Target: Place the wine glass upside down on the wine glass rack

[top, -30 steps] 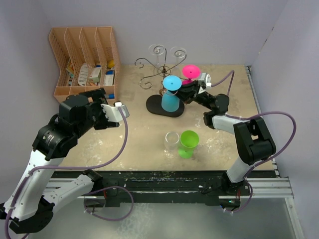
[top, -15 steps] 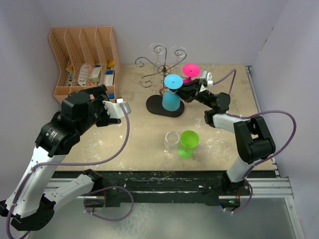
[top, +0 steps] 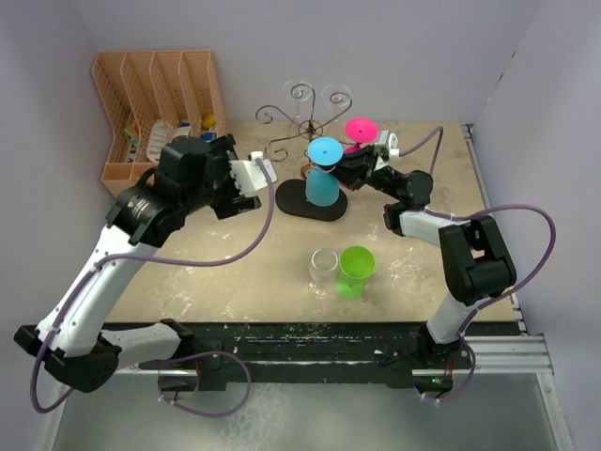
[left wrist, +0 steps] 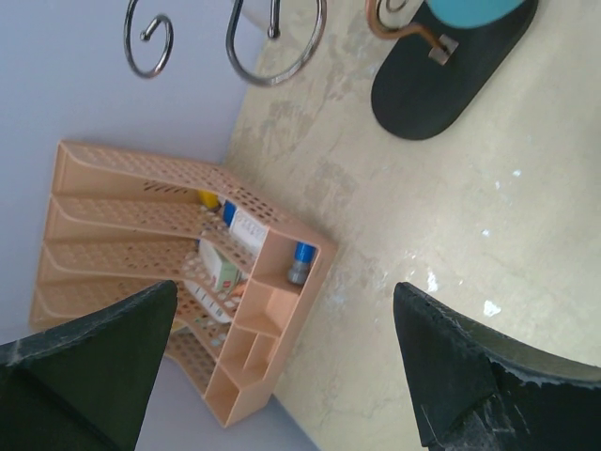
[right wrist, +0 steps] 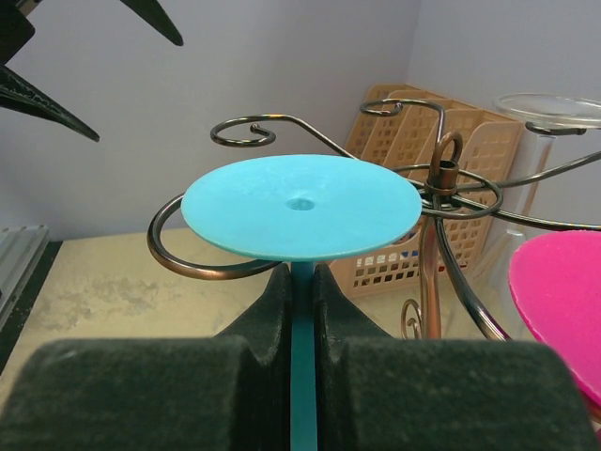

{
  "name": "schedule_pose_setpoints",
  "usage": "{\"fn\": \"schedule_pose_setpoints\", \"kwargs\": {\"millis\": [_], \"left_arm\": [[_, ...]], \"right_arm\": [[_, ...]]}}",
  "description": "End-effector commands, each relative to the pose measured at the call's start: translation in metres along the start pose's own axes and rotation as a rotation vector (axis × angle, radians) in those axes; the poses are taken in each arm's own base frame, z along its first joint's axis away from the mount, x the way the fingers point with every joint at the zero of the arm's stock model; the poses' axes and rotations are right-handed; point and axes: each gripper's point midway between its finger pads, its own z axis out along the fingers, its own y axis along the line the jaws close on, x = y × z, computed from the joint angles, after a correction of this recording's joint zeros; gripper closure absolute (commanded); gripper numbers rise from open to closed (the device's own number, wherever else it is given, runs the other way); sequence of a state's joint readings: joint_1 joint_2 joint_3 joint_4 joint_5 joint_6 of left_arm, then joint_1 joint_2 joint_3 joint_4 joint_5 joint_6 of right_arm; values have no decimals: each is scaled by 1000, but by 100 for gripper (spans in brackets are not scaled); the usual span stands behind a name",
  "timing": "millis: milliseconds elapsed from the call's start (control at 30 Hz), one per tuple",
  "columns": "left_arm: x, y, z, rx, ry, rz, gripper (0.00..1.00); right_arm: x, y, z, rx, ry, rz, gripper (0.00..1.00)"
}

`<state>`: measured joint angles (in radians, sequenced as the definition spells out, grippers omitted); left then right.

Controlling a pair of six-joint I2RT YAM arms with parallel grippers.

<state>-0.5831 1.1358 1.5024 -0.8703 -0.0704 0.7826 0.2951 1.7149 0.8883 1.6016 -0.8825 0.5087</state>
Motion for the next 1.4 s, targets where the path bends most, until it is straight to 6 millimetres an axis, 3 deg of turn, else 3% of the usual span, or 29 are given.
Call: {"fn": "schedule_pose_setpoints", "kwargs": {"millis": [0, 200, 533, 867, 1367], "left_arm": [[-33, 5, 10, 36, -96, -127, 0], [-44, 5, 38, 54, -116, -155, 0], [-55, 20, 65, 11, -133, -165, 0], [-65, 37, 73, -45, -151, -173, 0], [-68, 44, 81, -70, -157, -173, 0]], "right_arm": [[-59, 32, 1, -121, -186, -307, 100], [-65, 31, 0, -100, -204, -310, 100], [-68, 33, 0, -104, -207, -318, 100], [-73, 40, 5, -128, -217, -352, 100], [-73, 50, 11, -173, -217, -358, 100]]}}
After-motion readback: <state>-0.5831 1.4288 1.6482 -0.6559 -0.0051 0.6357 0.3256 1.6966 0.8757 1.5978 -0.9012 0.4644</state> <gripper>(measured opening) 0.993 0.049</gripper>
